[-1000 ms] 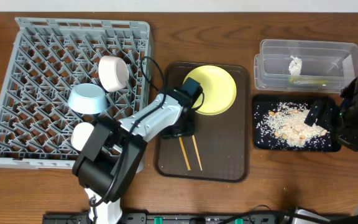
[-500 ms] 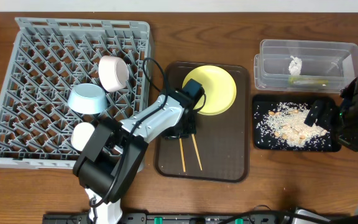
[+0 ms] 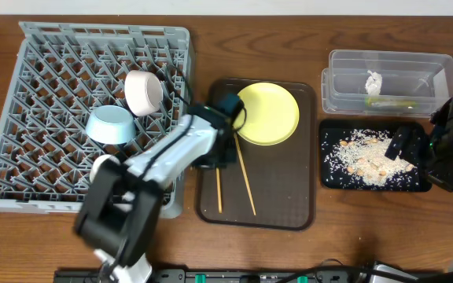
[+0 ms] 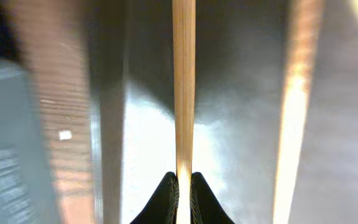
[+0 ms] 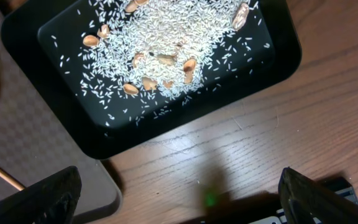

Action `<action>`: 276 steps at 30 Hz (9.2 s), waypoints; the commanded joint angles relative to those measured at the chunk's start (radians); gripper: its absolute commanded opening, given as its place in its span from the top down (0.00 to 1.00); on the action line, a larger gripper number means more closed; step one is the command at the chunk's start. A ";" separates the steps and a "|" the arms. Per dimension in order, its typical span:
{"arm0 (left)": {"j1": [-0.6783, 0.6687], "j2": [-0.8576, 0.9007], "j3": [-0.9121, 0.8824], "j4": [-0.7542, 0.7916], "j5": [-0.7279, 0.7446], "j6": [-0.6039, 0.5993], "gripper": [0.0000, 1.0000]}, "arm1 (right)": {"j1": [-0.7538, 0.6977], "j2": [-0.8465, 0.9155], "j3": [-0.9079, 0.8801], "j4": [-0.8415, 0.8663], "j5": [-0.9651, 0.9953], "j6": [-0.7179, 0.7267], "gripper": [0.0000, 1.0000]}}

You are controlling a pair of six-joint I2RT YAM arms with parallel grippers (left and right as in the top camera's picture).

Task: Sort waste into correct bins and load items into the dishwasher
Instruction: 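Carry the chopsticks to the rack and drop them in, then return the left gripper to the tray and grasp the remaining chopstick, then carry the chopstick to the rack and release it, then reach the left gripper to the yellow plate rim and grasp it, then lift the yellow plate and carry it into the dish rack, then set the yellow plate upright in the rack beside the pink plate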

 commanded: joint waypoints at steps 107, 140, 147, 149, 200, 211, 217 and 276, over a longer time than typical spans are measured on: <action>0.145 -0.306 0.090 0.008 -0.108 0.235 0.92 | -0.004 -0.007 0.011 -0.006 -0.004 0.011 0.01; 0.327 -0.219 0.109 0.024 -0.021 0.467 0.40 | -0.004 -0.007 0.011 -0.010 -0.004 0.011 0.01; 0.200 -0.273 0.135 0.137 0.084 0.495 0.34 | -0.004 -0.007 0.011 -0.008 -0.004 0.011 0.01; 0.135 -0.257 0.135 0.194 0.083 0.546 0.33 | -0.004 -0.007 0.011 -0.008 -0.004 0.011 0.01; -0.179 0.277 0.101 0.387 -0.188 0.650 0.76 | -0.002 -0.007 0.011 -0.008 -0.004 0.011 0.01; -0.193 0.271 0.109 0.387 -0.336 0.650 0.92 | -0.002 -0.007 0.011 -0.008 -0.004 0.011 0.01; -0.223 0.249 0.117 0.387 -0.447 0.650 0.92 | -0.002 -0.007 0.011 -0.005 -0.004 0.011 0.01; 0.391 -0.233 0.117 0.410 0.323 0.363 0.92 | -0.002 -0.007 0.011 -0.009 -0.003 0.011 0.01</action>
